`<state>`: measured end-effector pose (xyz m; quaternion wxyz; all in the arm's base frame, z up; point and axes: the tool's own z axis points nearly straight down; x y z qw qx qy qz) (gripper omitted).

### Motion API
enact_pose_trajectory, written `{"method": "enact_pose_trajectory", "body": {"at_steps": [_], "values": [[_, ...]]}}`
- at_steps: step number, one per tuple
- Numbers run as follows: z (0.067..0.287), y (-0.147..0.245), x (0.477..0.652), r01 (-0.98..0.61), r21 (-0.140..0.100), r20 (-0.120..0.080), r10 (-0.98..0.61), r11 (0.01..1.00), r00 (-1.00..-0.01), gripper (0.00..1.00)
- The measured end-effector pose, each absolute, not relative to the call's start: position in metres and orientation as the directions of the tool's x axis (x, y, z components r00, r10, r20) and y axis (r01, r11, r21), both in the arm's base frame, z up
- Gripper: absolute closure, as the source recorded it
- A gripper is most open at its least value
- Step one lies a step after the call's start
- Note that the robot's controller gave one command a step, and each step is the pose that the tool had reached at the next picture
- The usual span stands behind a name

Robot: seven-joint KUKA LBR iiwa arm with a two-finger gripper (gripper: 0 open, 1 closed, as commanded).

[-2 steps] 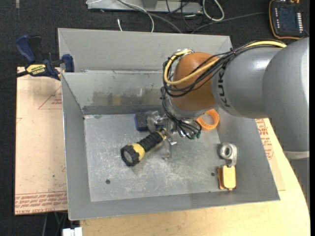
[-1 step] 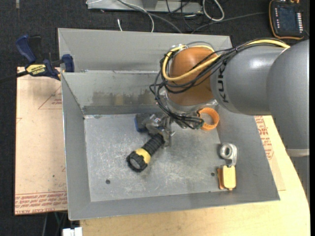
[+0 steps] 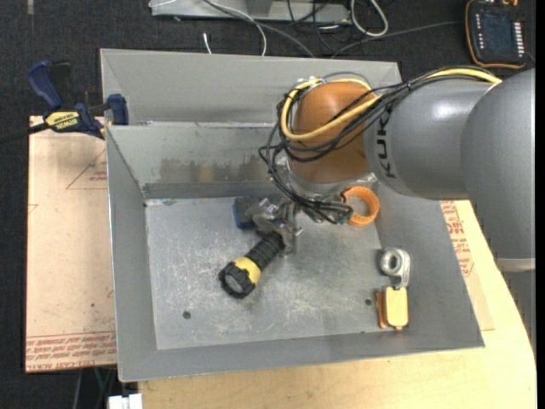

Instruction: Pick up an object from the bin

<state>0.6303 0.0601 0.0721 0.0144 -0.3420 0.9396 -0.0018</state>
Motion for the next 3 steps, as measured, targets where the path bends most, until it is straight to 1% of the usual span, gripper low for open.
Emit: {"method": "enact_pose_trajectory", "body": {"at_steps": [1,2,3], "values": [[0.088,0.061,0.629,-0.642,-0.011,-0.025,-0.642,0.767,-0.766,1.00],[0.120,0.061,0.628,-0.641,-0.009,-0.022,-0.641,0.768,-0.767,1.00],[0.157,0.061,0.630,-0.641,-0.012,-0.026,-0.641,0.768,-0.767,1.00]]}}
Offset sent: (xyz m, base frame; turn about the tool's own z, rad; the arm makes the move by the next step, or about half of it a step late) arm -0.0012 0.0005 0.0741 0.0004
